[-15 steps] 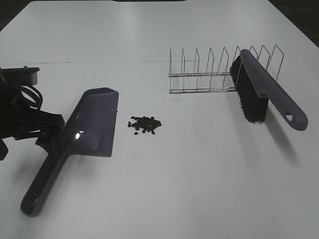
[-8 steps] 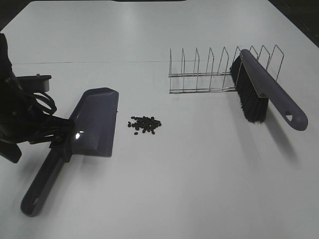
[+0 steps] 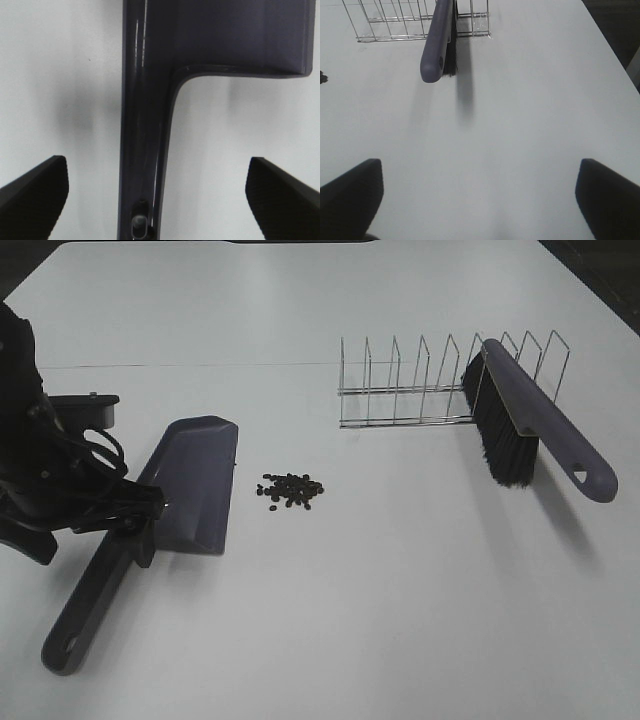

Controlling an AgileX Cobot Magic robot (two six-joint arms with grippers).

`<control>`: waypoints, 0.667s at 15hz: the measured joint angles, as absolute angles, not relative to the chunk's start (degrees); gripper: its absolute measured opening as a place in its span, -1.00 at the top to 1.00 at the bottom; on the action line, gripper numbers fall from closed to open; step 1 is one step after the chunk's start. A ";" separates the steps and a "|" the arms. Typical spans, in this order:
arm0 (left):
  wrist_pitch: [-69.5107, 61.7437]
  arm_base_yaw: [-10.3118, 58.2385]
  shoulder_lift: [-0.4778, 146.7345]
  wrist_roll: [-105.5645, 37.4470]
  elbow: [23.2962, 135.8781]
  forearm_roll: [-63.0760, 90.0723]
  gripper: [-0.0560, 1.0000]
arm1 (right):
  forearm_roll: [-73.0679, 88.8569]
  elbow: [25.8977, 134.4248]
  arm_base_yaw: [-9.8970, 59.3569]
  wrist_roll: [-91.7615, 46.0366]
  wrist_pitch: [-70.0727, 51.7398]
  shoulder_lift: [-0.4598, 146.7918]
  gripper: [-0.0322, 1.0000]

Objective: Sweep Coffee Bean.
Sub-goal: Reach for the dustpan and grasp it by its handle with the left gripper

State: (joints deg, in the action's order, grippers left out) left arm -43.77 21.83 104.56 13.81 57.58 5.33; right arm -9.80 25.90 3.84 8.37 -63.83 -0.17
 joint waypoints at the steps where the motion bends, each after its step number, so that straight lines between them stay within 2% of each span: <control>1: -43.49 21.83 105.65 13.81 57.64 5.33 -0.73 | -9.80 25.90 3.84 8.37 -63.83 -0.17 -0.92; 10: -39.88 21.83 112.87 13.81 57.75 5.16 -0.66 | -9.80 25.90 3.84 8.37 -63.83 -0.17 -0.92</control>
State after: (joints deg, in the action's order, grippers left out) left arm -39.88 21.83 112.87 13.81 57.75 5.16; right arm -9.80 25.90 3.84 8.37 -63.83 -0.17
